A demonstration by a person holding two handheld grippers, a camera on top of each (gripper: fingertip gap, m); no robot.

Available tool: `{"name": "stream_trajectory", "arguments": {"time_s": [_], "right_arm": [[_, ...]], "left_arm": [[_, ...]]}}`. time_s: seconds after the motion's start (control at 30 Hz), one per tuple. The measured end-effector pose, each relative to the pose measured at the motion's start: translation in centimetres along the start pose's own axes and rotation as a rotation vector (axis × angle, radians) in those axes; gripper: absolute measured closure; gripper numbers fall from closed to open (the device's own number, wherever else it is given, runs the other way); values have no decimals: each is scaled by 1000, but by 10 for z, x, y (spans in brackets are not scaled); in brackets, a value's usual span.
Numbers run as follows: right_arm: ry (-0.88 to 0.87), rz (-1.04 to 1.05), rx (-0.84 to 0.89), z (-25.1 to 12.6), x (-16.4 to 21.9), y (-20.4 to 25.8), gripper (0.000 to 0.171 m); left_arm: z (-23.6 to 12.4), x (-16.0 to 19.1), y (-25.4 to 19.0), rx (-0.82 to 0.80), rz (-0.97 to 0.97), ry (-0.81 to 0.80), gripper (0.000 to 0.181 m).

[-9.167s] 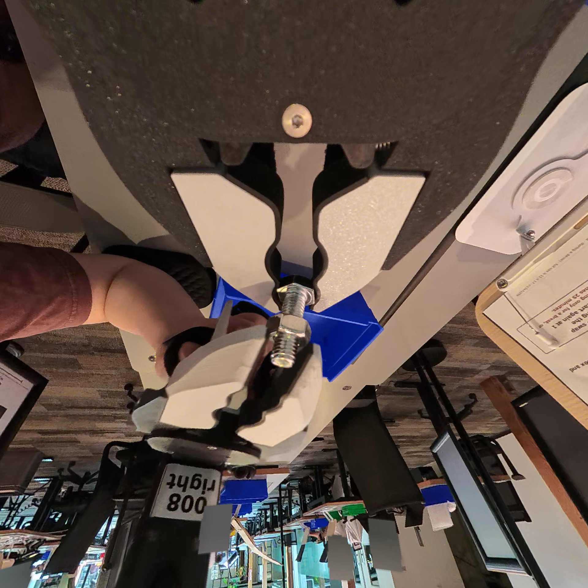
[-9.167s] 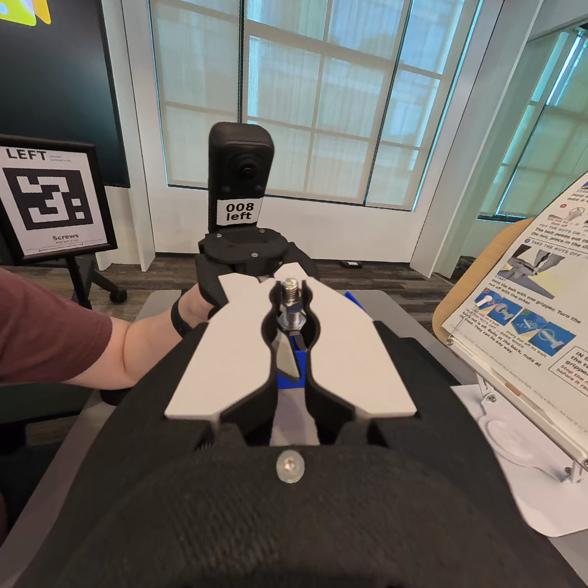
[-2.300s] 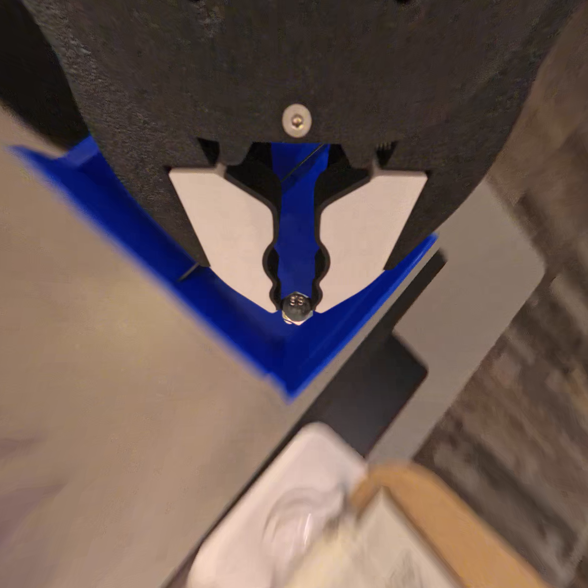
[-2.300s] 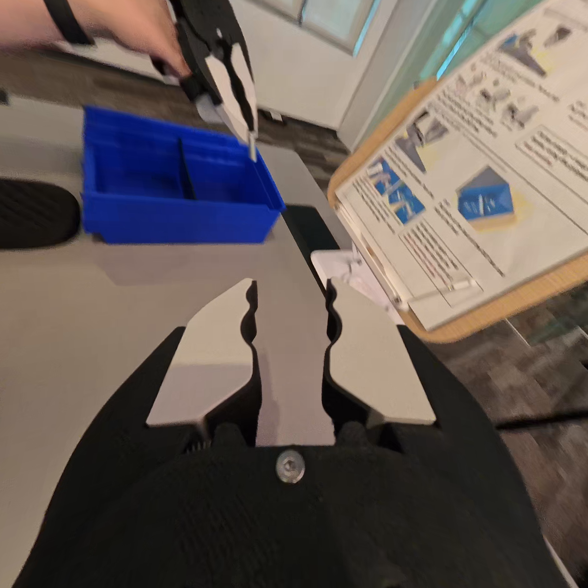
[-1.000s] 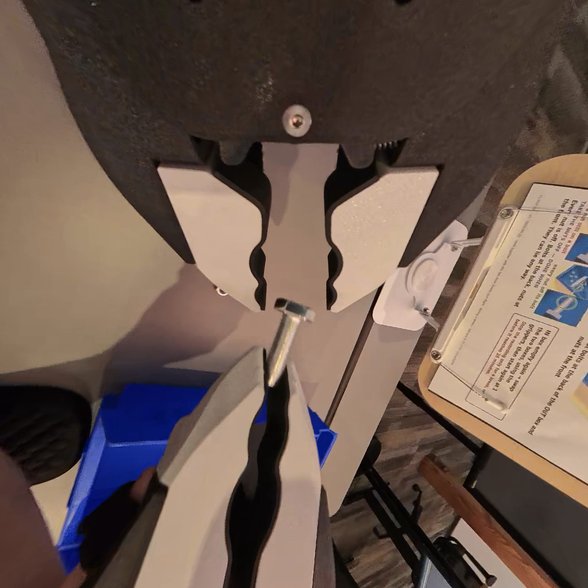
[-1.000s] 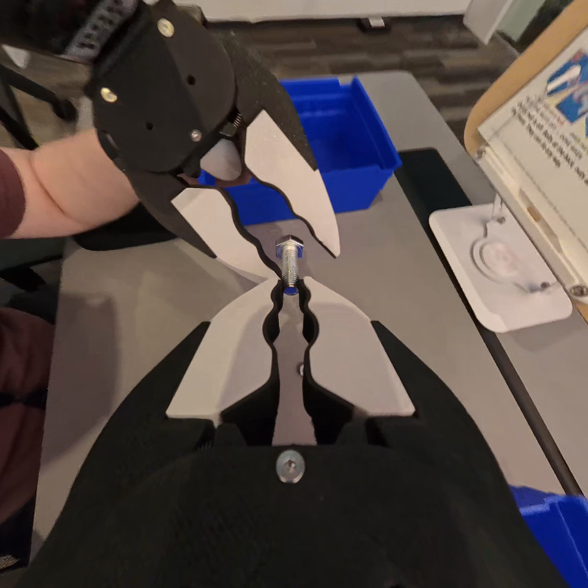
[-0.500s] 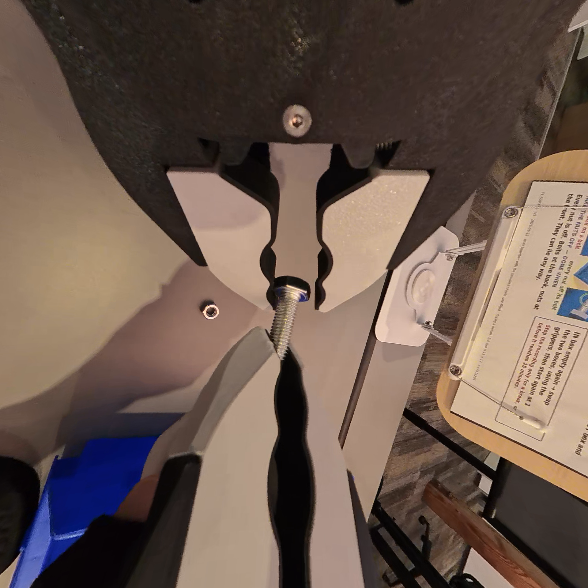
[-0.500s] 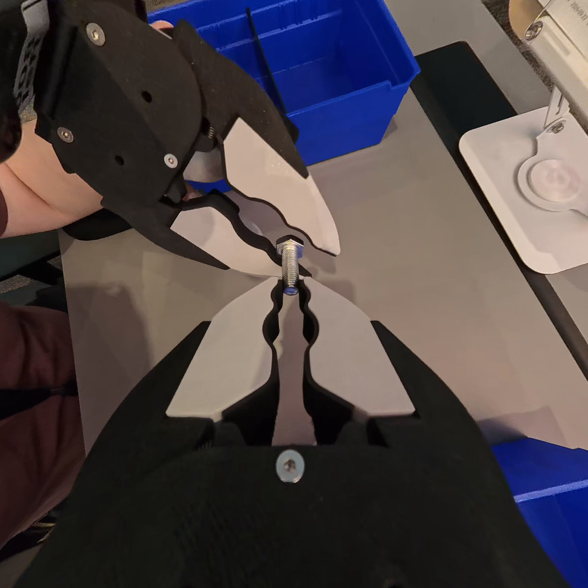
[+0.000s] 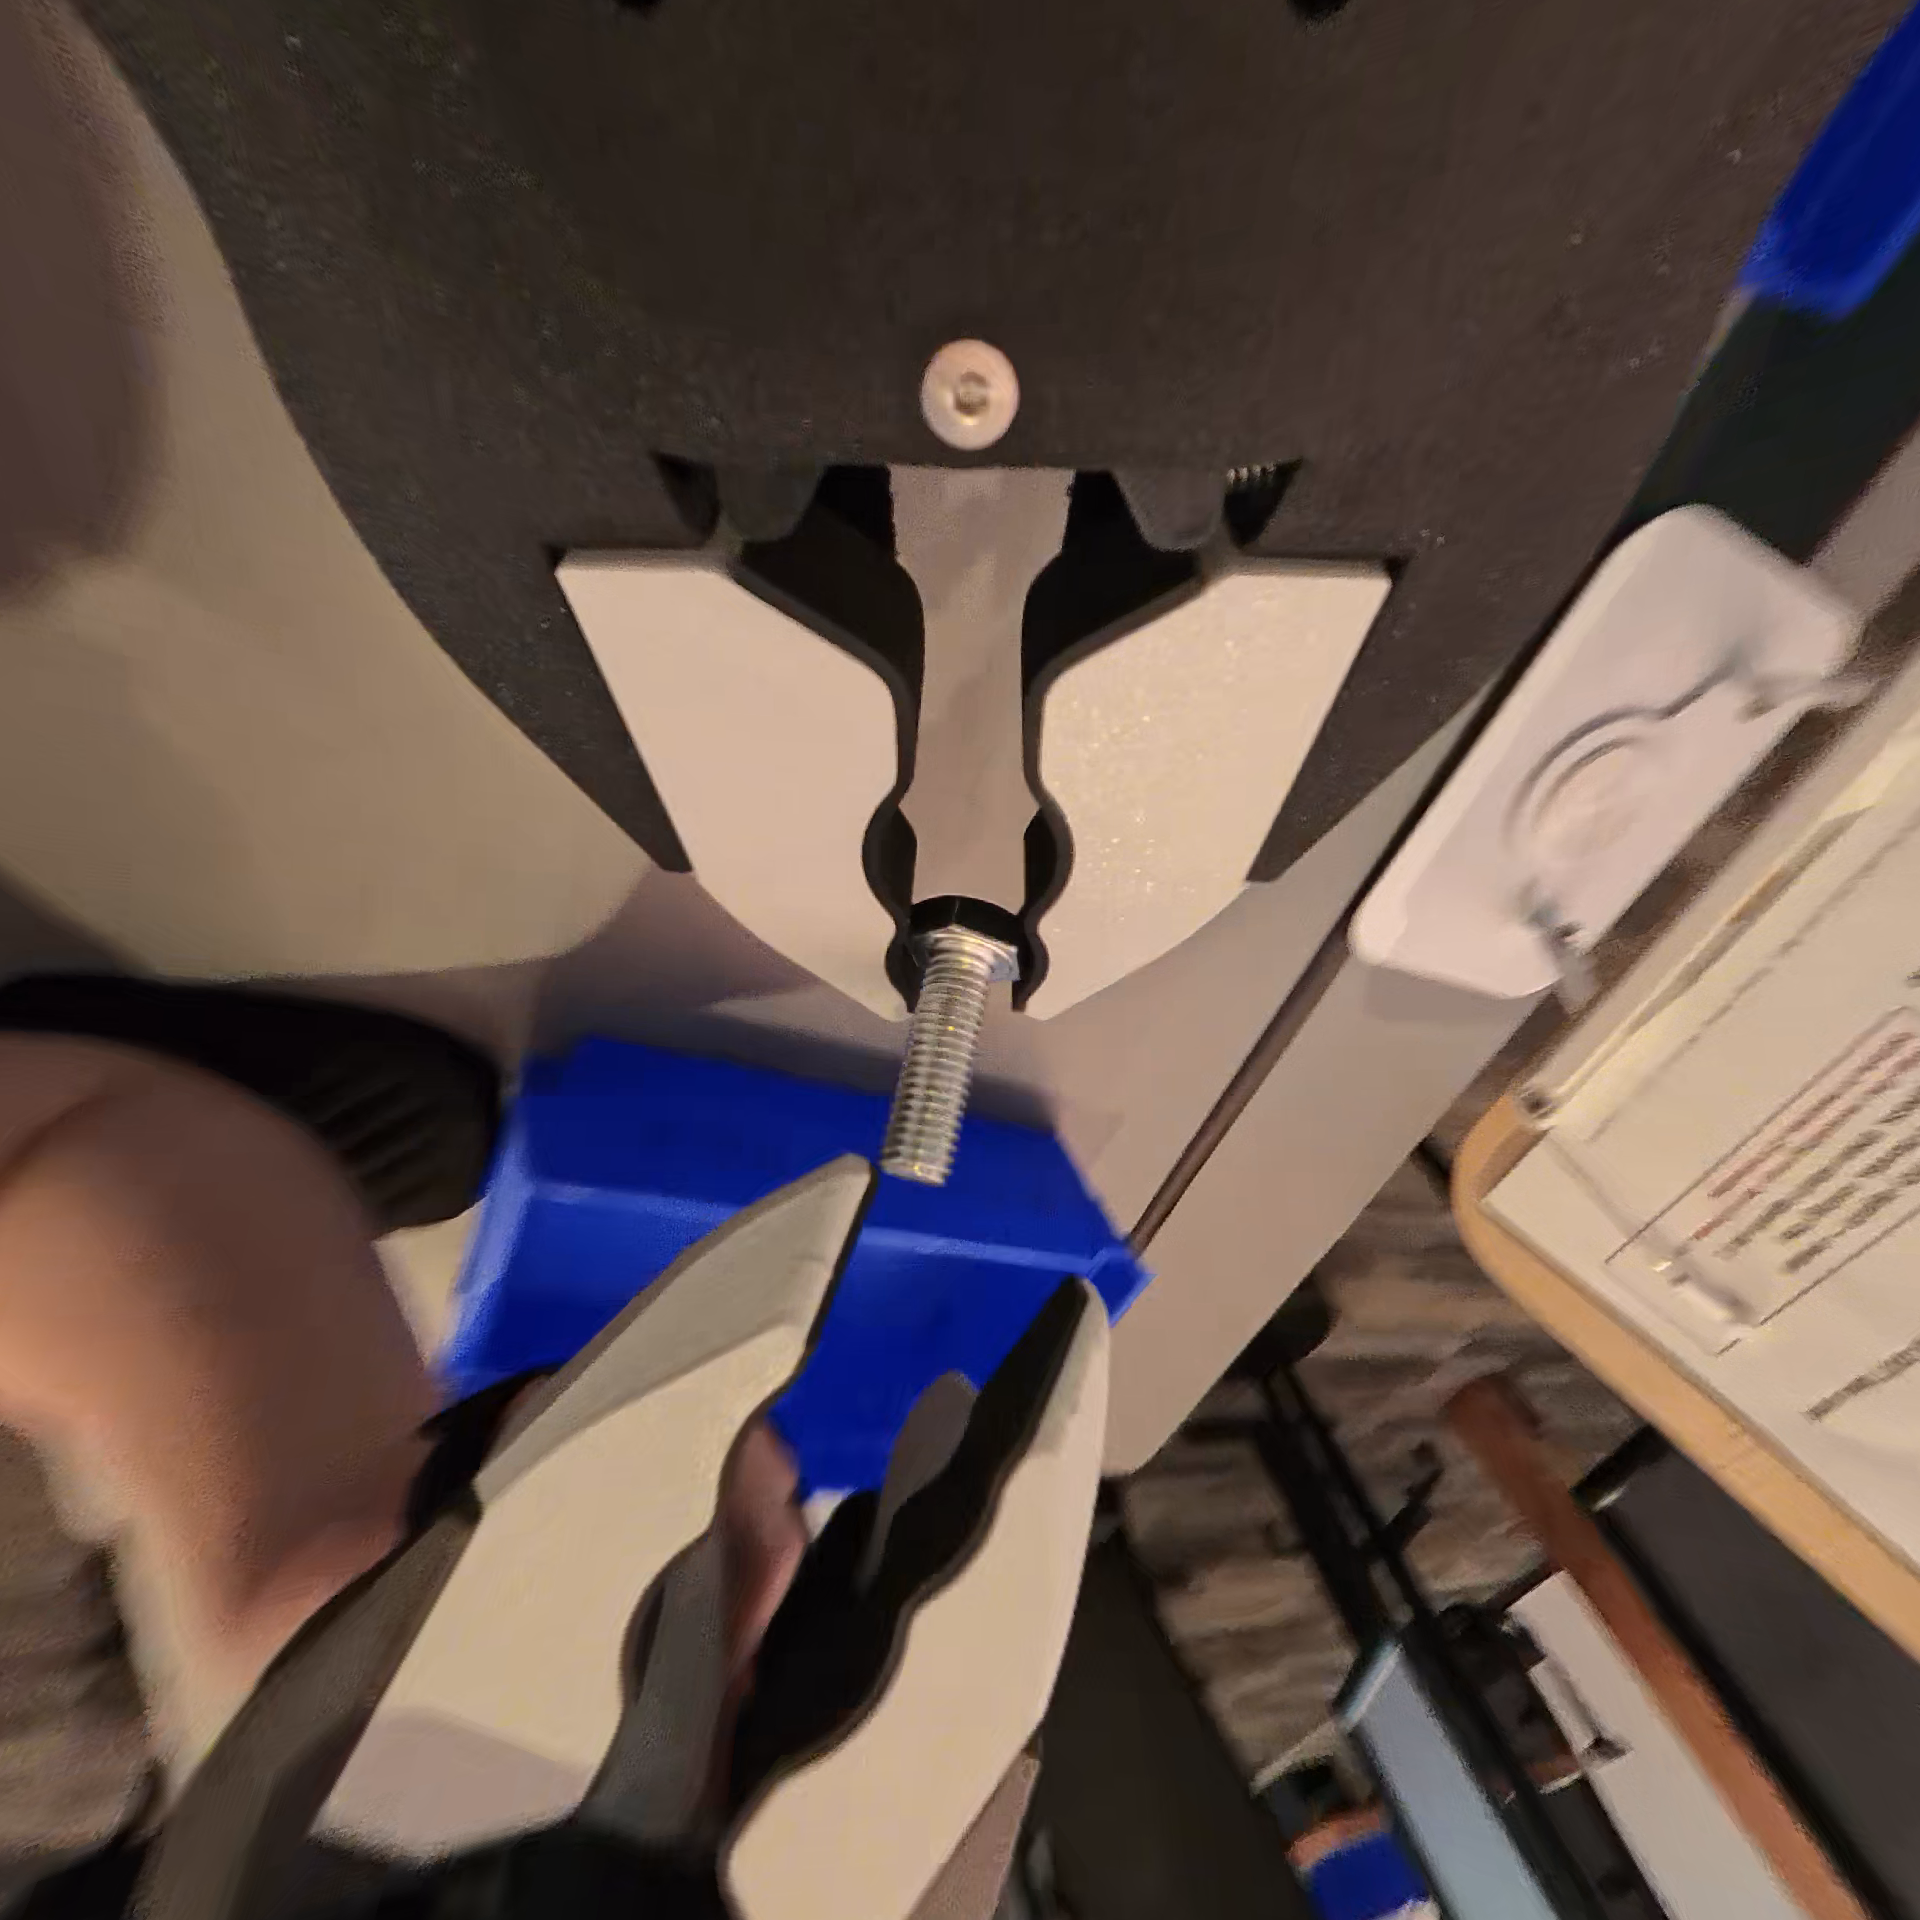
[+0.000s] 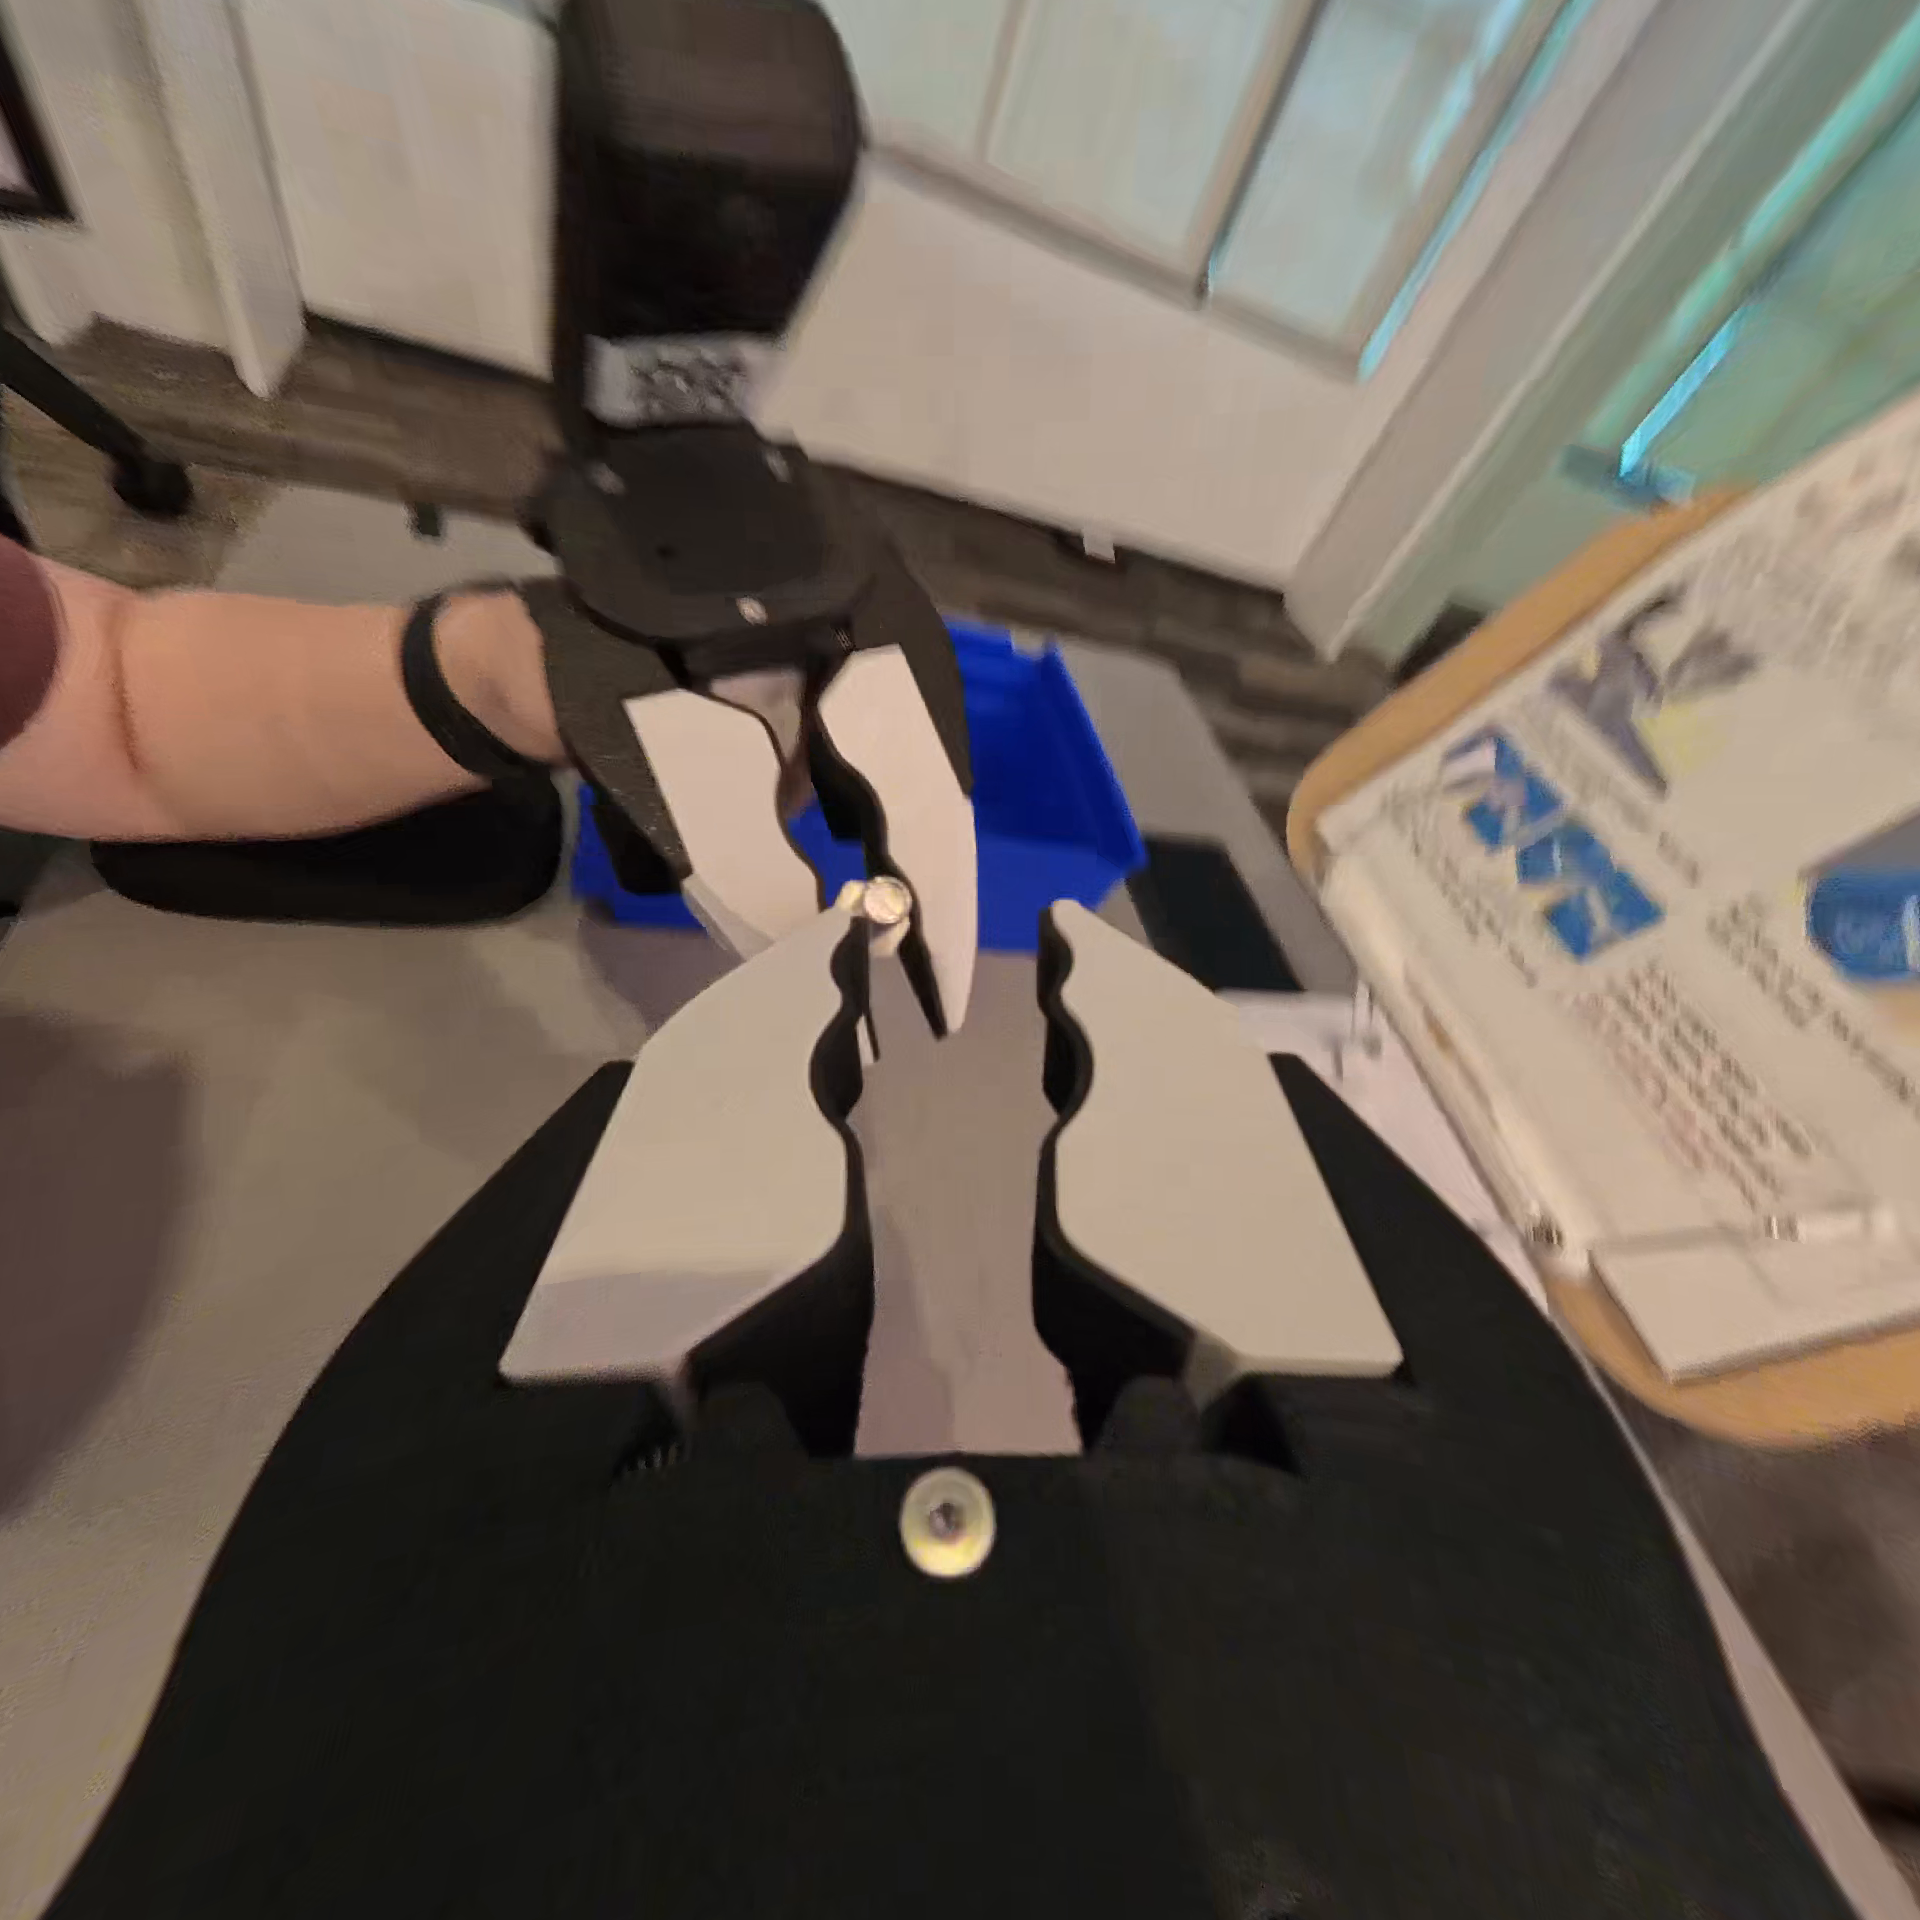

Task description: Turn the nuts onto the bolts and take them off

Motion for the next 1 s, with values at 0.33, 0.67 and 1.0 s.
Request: {"name": "stream_trajectory", "arguments": {"time_s": [0.33, 0.67, 1.0], "right_arm": [[-218, 188, -184, 12, -21, 24, 145], [-95, 377, -205, 18, 4, 20, 161], [-97, 613, -233, 23, 11, 19, 161]], "left_arm": [[-8, -31, -22, 148, -155, -184, 166], [-6, -18, -23, 224, -301, -129, 156], [-9, -19, -20, 265, -437, -152, 162]]}}
Point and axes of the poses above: each gripper's, where its closed fingertips meet, z out along the fingers, x out of its underside, y = z × x across the jaws, the point moved 2 cm from there along -z, back along the fingers, and after that the axes turned 15 degrees about -y, right-handed, at the moved point
